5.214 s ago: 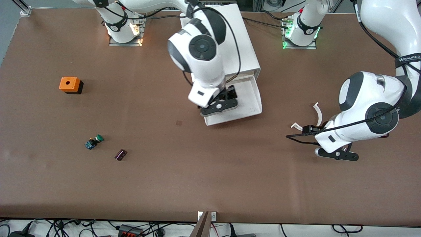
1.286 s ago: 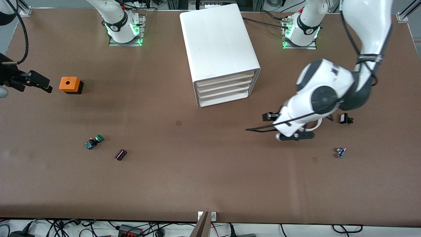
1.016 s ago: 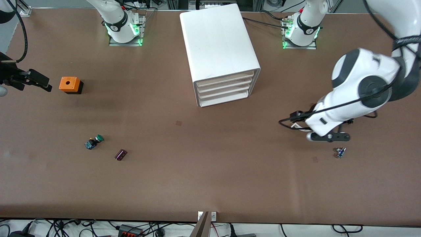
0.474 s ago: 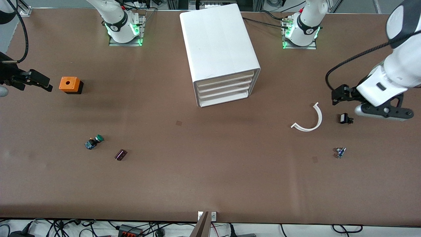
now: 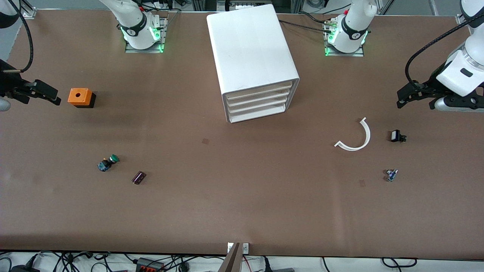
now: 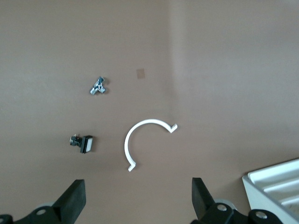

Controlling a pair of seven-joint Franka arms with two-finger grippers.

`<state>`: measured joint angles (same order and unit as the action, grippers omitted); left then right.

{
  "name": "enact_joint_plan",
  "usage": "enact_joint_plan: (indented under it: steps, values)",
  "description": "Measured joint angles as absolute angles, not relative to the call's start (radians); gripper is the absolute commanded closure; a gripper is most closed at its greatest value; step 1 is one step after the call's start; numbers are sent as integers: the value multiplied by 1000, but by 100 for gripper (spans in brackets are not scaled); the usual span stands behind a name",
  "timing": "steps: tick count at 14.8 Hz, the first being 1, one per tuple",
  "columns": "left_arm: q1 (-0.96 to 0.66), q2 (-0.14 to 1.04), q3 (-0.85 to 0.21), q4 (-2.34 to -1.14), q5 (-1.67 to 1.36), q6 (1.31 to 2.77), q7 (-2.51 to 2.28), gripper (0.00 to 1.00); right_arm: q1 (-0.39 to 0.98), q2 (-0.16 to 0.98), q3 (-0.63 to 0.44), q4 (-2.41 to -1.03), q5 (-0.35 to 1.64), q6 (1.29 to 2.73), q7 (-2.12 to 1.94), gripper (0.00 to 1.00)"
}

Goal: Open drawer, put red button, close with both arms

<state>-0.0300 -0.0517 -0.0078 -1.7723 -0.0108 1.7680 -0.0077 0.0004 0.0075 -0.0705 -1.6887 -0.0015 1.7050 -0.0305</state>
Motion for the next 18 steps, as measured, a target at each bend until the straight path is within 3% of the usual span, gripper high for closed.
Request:
enact_joint_plan:
  steps: [18]
  values:
    - [-41,-54,-7,-1742,-11,1727,58,0,3,7,-65,-1690,-1,1695,-32,0]
